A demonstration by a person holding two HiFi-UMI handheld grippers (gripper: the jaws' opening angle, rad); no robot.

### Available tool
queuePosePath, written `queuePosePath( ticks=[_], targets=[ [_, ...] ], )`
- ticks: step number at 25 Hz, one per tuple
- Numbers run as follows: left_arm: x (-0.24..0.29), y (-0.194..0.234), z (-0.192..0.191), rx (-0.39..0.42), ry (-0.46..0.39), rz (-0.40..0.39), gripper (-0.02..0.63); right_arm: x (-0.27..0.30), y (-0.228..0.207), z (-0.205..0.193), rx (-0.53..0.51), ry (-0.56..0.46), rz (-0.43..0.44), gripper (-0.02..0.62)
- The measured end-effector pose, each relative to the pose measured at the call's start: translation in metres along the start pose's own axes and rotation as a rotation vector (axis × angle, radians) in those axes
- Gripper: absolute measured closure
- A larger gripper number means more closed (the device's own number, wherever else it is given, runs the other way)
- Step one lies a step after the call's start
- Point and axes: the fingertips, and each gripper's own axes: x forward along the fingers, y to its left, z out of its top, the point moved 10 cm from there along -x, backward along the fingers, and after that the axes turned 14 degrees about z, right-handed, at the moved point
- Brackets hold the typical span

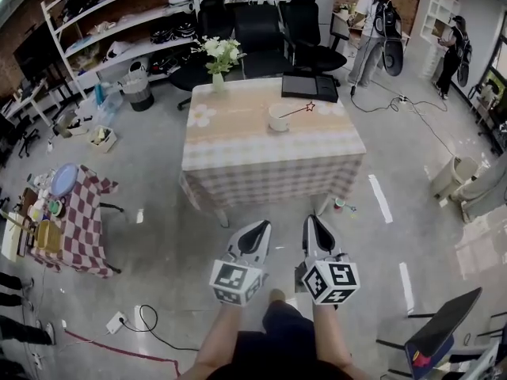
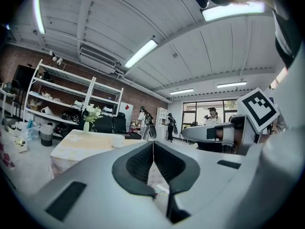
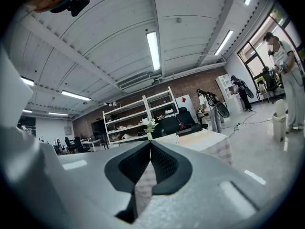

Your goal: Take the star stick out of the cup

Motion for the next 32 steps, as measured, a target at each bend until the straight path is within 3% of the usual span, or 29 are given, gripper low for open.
queuePosePath(
  ticks=[14,32],
  targets=[
    [0.103,0.001,0.000,-0.001,0.011,0.027,0.594,0.064,-0.084,0.019,0.000,0.012,0.022,0.592],
    [0.124,0.016,0.001,0.004,-0.001,0.128,0.594,0.094,-0.107,0.021,0.015,0.028,0.094,0.592]
  ],
)
